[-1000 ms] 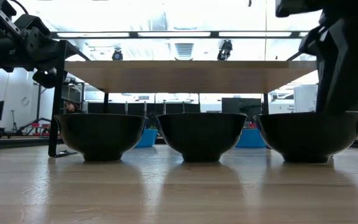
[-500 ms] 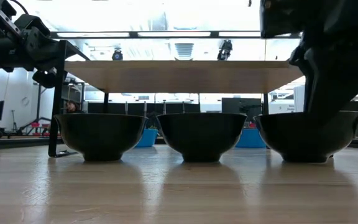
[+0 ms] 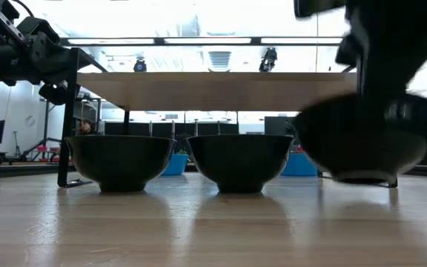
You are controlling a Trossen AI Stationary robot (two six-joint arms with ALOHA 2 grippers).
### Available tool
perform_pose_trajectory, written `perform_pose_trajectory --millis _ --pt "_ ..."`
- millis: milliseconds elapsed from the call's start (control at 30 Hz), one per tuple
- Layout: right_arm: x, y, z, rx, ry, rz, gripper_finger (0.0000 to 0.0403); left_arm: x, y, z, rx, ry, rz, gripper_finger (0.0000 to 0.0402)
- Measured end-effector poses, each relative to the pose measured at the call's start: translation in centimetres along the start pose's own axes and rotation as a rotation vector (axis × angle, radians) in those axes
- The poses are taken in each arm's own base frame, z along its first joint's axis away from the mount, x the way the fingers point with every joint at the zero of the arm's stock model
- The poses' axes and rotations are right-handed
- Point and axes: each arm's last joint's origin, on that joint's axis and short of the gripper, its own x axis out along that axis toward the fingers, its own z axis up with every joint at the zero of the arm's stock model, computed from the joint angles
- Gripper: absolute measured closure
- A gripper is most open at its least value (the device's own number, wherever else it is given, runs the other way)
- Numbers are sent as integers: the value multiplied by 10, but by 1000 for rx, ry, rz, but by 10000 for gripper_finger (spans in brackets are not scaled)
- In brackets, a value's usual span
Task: Pick & Place Mini bowls
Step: Put the right black patterned bowl on the shelf
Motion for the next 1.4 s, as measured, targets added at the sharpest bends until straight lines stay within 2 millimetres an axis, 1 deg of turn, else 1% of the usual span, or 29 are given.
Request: perform_pose_trajectory --millis 133,267,433,633,767,833,900,1000,1200,1400 --pt "-26 13 17 18 -20 125 391 0 0 0 0 0 0 402" --pt "-54 23 31 -12 -68 210 391 0 0 0 0 0 0 402" --pt "-94 26 44 -31 -108 247 391 0 0 0 0 0 0 402" --pt "-136 13 58 -57 -135 206 391 0 0 0 0 0 0 402" --pt "-155 -7 66 -39 -177 65 391 0 0 0 0 0 0 402" --pt "-161 -19 69 -29 -190 -15 391 0 0 0 0 0 0 402" --pt "-163 -30 73 -14 -191 -86 391 0 0 0 0 0 0 402" --pt "-158 -46 80 7 -173 -180 391 0 0 0 0 0 0 402" --pt "-138 -69 96 68 -126 -264 391 0 0 0 0 0 0 402" --pt "-117 -82 99 108 -73 -329 391 0 0 0 0 0 0 402"
